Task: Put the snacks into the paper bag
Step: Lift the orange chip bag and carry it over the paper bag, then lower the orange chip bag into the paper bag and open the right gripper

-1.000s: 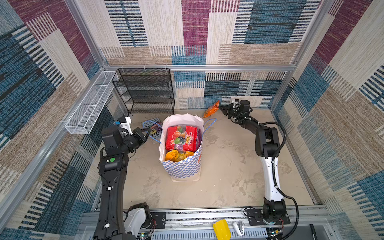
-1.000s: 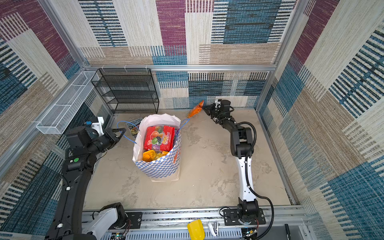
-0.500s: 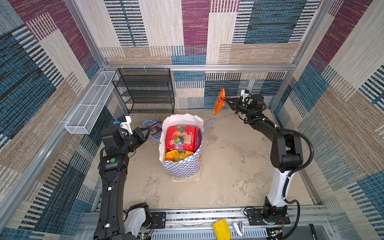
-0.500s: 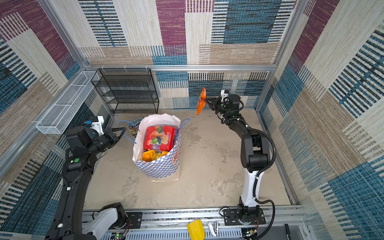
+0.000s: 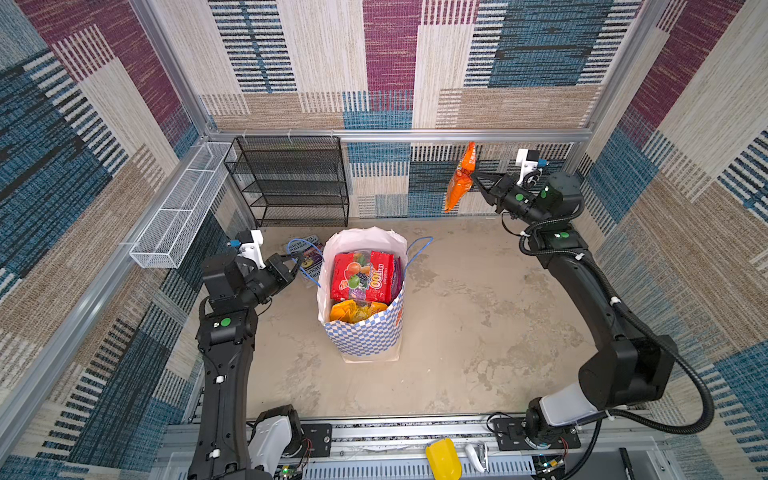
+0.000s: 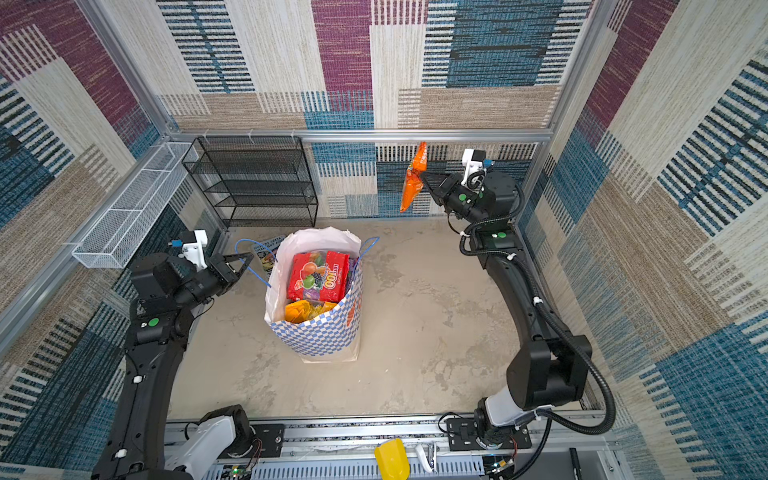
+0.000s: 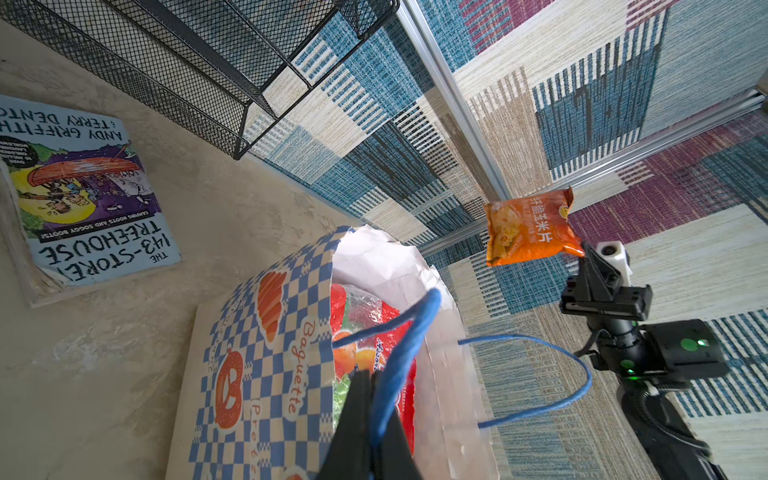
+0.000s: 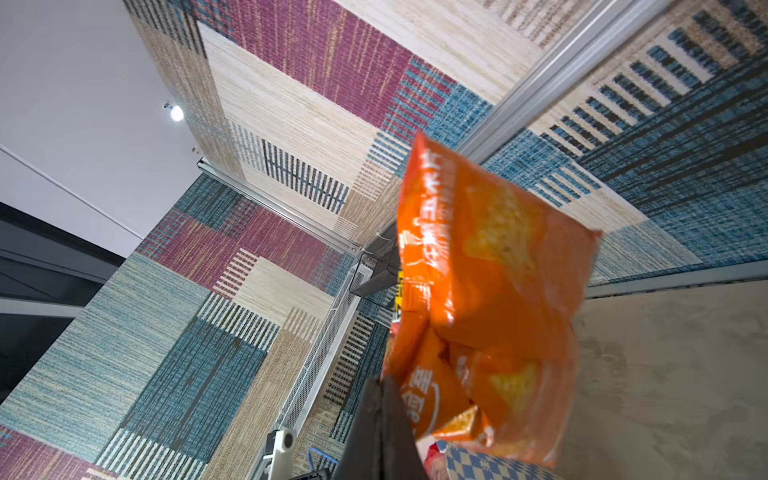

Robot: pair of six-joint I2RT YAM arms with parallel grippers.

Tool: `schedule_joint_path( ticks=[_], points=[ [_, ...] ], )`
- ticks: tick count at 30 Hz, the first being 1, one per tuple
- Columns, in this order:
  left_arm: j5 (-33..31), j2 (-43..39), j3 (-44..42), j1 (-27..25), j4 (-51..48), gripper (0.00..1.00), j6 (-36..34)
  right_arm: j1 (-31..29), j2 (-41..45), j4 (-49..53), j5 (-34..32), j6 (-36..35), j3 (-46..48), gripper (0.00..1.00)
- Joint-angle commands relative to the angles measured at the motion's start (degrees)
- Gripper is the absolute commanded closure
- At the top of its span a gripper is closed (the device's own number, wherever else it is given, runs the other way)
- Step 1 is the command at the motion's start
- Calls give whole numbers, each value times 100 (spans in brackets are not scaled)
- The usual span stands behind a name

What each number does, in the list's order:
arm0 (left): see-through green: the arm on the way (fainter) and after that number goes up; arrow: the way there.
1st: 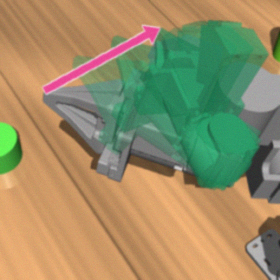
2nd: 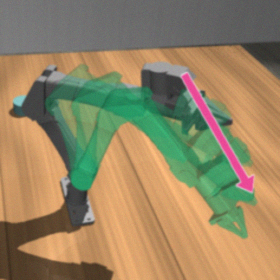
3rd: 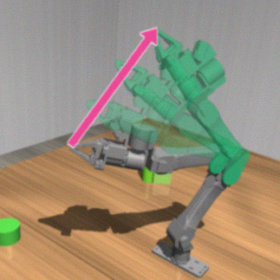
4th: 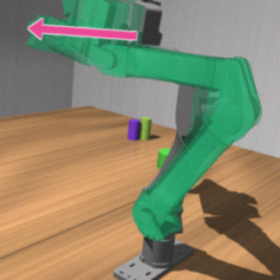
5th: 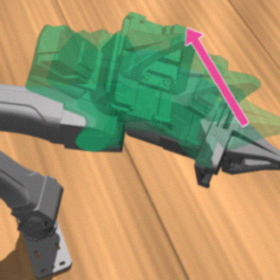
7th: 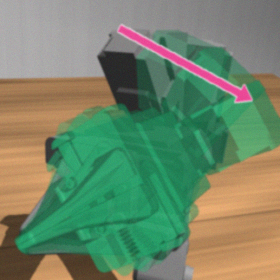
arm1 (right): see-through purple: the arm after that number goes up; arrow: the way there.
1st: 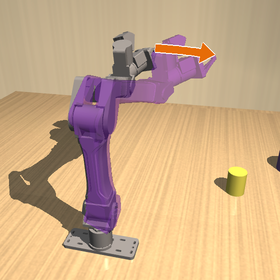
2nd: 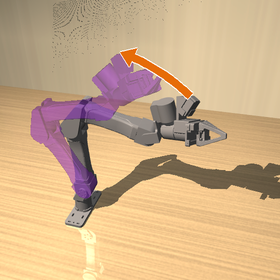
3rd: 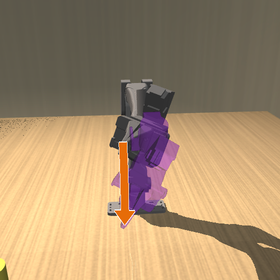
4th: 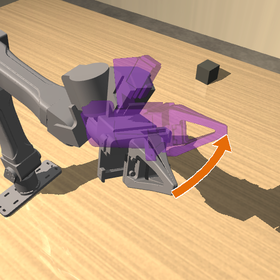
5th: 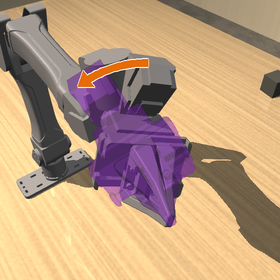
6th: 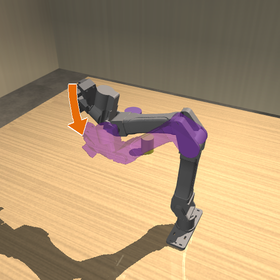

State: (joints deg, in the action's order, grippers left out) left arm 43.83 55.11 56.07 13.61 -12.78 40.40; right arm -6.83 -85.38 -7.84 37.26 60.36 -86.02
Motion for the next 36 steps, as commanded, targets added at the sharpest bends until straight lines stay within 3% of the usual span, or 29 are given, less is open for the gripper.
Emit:
schedule_joint_path(
  ticks=[1,10,15,21,36],
  points=[
    [87,-18,-9,3,267,100,140,-207,337,469,-136,-229,-154,100],
    [68,-30,-36,-1,293,100,175,-1533,849,1121,-737,-596,-530,100],
    [102,-52,-48,1,346,100,218,-2591,750,1319,-1130,-911,-530,100],
    [153,19,-59,1,371,100,266,-3445,334,1694,-1622,-1333,-660,100],
    [139,-27,-104,19,427,100,324,-4436,-150,1963,-1805,-1433,19,100]
  ],
)
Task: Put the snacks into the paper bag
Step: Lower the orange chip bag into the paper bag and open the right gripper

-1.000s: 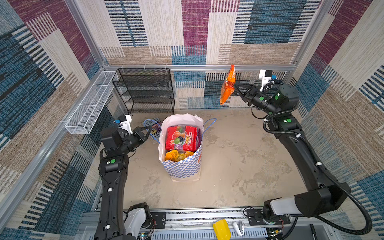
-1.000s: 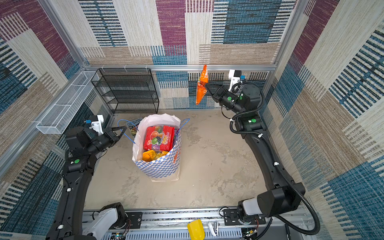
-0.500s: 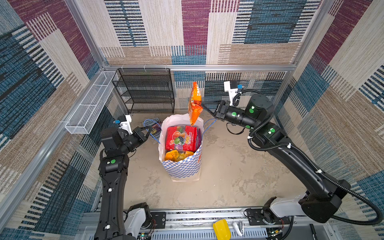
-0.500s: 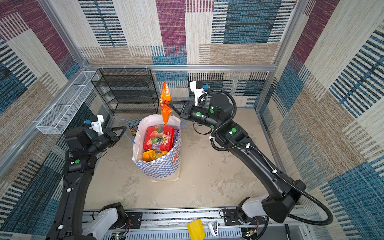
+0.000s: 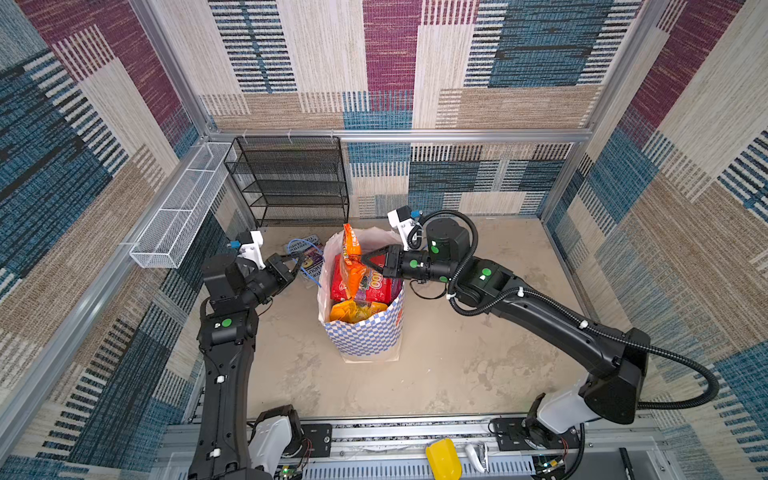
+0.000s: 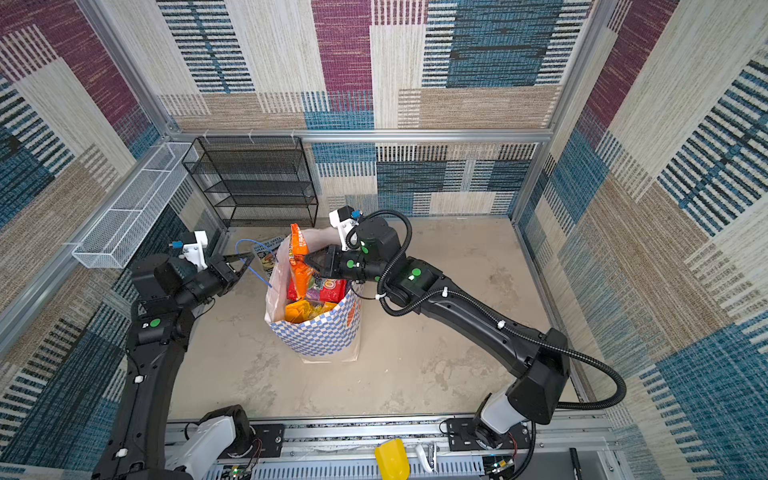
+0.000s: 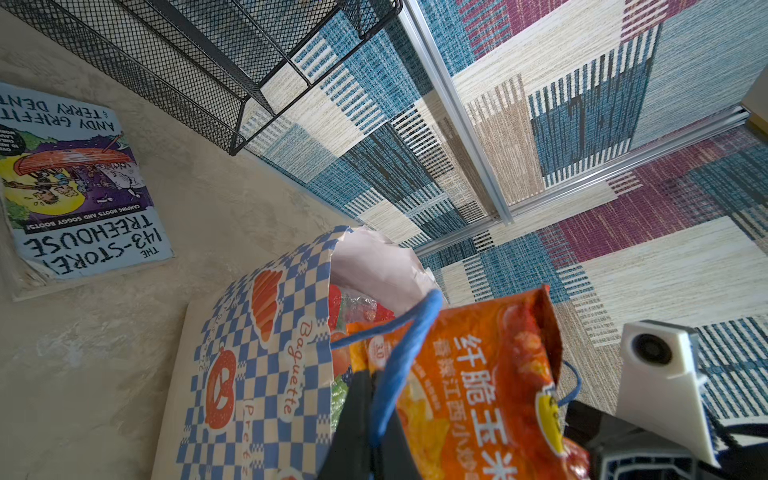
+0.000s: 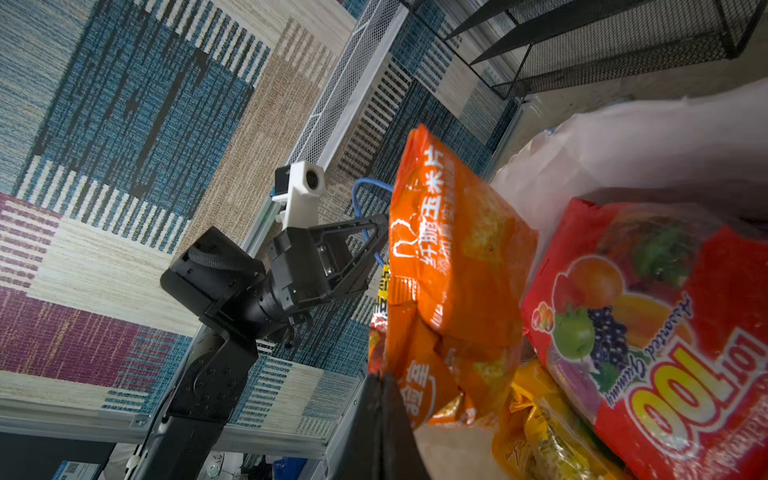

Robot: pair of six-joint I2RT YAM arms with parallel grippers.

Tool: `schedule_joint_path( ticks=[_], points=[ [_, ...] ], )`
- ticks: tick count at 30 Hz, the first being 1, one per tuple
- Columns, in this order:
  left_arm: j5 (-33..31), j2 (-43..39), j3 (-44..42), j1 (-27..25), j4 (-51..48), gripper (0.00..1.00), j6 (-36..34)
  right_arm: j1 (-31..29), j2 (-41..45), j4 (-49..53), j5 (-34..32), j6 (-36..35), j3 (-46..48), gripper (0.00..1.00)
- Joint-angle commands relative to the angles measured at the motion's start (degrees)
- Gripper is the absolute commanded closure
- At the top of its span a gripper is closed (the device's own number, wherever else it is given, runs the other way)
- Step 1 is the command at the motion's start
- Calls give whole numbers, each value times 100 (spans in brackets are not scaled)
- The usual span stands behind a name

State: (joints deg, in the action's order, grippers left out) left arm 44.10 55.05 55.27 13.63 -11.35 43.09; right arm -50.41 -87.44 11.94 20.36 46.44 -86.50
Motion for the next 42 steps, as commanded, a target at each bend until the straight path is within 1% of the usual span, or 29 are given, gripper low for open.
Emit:
schedule_joint_path(
  ticks=[1,5,6,8,9,11,14,15,18,21,22,24,25,27,30,32,33,37,40,42],
  points=[
    [118,-12,-16,17,281,100,56,-103,70,1,-120,-38,108,100],
    [108,-15,-16,17,274,100,58,-109,69,190,-43,-56,246,100],
    [111,-18,-11,17,274,100,59,-109,48,314,-112,-112,269,100],
    [102,-54,-20,17,283,100,50,-110,48,656,-341,-229,253,97],
    [82,-58,-29,17,270,100,33,-109,73,823,-453,-313,212,93],
    [72,-40,-16,17,248,100,32,-110,166,1100,-721,-473,127,73],
    [112,-51,-16,17,263,100,55,-109,385,1378,-1265,-655,55,58],
    [84,-76,-24,17,267,100,35,-109,459,1382,-1423,-678,75,55],
    [38,-51,-17,17,224,100,19,-117,408,1437,-1592,-811,-153,50],
    [114,-8,-11,21,265,100,63,-125,59,1461,-1519,-1016,-478,41],
    [86,-12,-24,24,264,100,51,-127,-124,1514,-1459,-1114,-716,39],
    [16,-7,-16,24,222,100,2,-127,-576,1793,-1391,-1263,-1160,37],
    [40,21,-1,20,196,100,-3,-131,-799,1894,-1304,-1350,-1347,38],
    [98,36,2,21,210,100,29,-170,-1121,2019,-1184,-1447,-1600,44],
    [25,-26,-9,26,216,100,-7,-330,-1387,2103,-1226,-1509,-1656,46],
    [23,-5,-7,22,186,100,-6,-398,-1476,2156,-1189,-1579,-1584,52],
    [70,5,-6,26,196,100,11,-408,-1510,2211,-1190,-1593,-1526,53],
    [12,-19,-18,31,201,100,15,-415,-1496,2348,-1277,-1513,-1155,51],
    [88,15,-16,35,229,100,46,-416,-1417,2431,-1526,-1482,-934,48],
    [30,-23,-21,42,217,100,22,-410,-1366,2401,-1638,-1453,-804,46]
  ],
)
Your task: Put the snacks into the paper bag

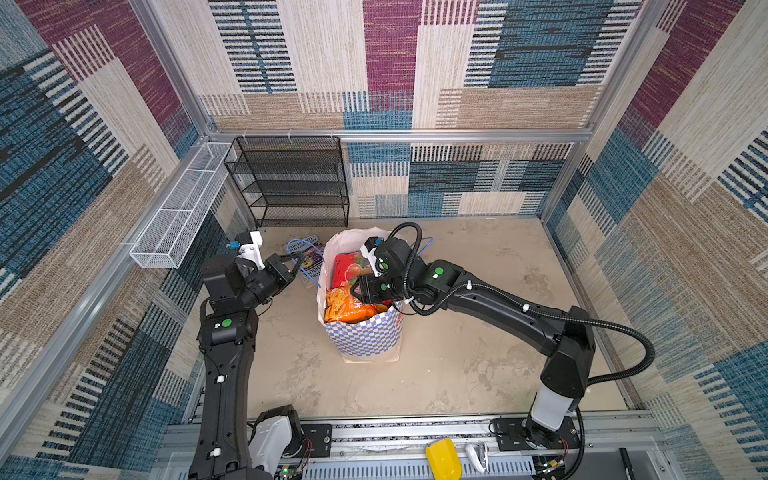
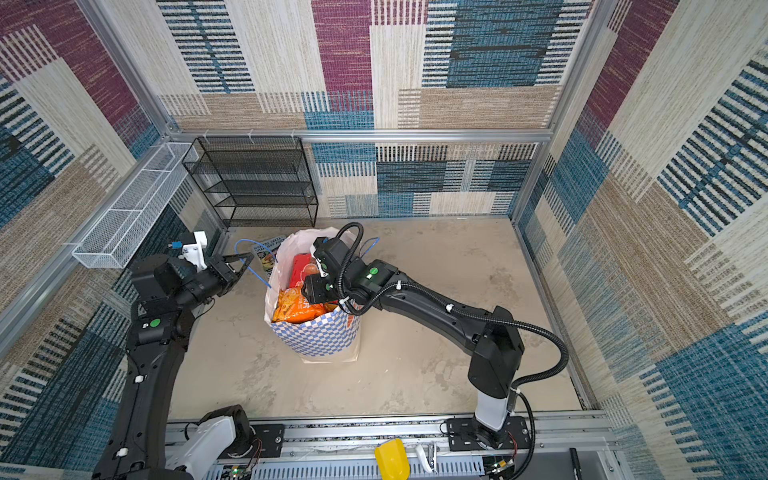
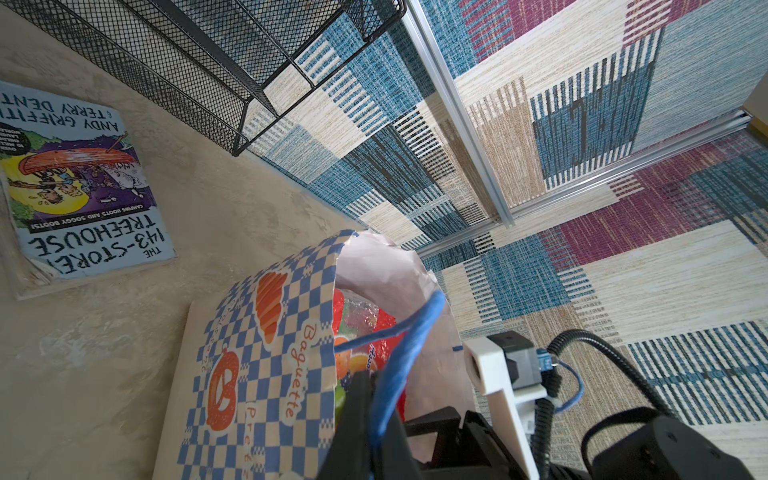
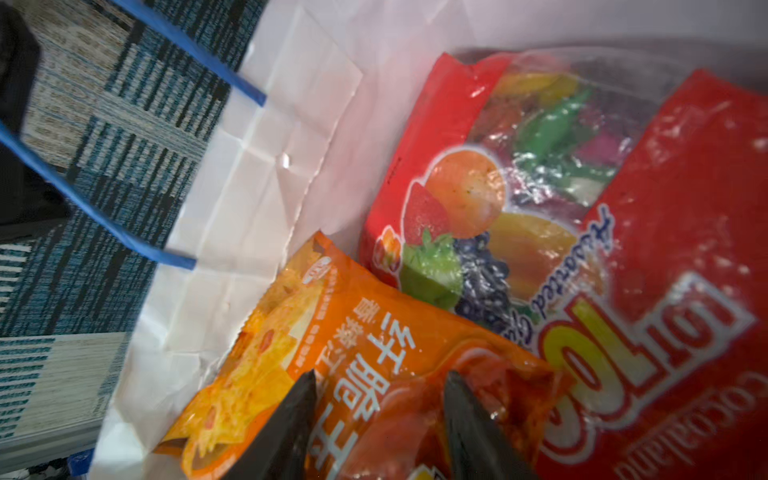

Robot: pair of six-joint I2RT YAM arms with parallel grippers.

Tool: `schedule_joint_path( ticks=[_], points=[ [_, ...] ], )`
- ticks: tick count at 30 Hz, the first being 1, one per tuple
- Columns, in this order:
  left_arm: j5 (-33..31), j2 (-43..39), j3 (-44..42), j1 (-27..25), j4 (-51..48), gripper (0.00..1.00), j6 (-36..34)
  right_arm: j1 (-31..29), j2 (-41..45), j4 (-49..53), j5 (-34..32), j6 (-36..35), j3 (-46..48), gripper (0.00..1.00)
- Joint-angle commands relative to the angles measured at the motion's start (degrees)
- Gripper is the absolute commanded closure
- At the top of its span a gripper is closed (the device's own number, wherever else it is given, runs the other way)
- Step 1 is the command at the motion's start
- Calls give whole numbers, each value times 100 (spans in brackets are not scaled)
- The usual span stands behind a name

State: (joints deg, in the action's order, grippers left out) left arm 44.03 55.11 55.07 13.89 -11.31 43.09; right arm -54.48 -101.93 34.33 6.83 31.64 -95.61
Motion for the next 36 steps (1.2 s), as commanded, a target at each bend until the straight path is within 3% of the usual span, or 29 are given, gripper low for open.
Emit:
schedule_joint_path(
  ticks=[1,7,12,15,18,25,28,32,36],
  points=[
    [11,-40,2,11,193,100,16,0,90,142,-239,12,121,46],
    [11,-20,7,17,185,100,-3,-6,128,45,146,-207,-664,43],
    [-17,11,39,13,97,100,-54,7,472,-38,201,-529,-1463,15],
    [-9,3,33,12,106,100,-56,49,645,464,-186,-714,-1994,4],
    [2,-26,31,17,118,100,-40,229,979,931,-777,-808,-2112,0],
    [11,-15,21,15,138,100,-22,1200,2581,567,-946,-450,-435,0],
    [7,8,17,17,148,100,-23,1419,3050,124,-561,-217,358,0],
    [-67,51,65,17,-11,100,-114,1422,3464,-1021,542,308,1648,2],
    [26,77,51,17,56,100,-55,1463,3228,-1511,628,339,1827,5]
  ],
)
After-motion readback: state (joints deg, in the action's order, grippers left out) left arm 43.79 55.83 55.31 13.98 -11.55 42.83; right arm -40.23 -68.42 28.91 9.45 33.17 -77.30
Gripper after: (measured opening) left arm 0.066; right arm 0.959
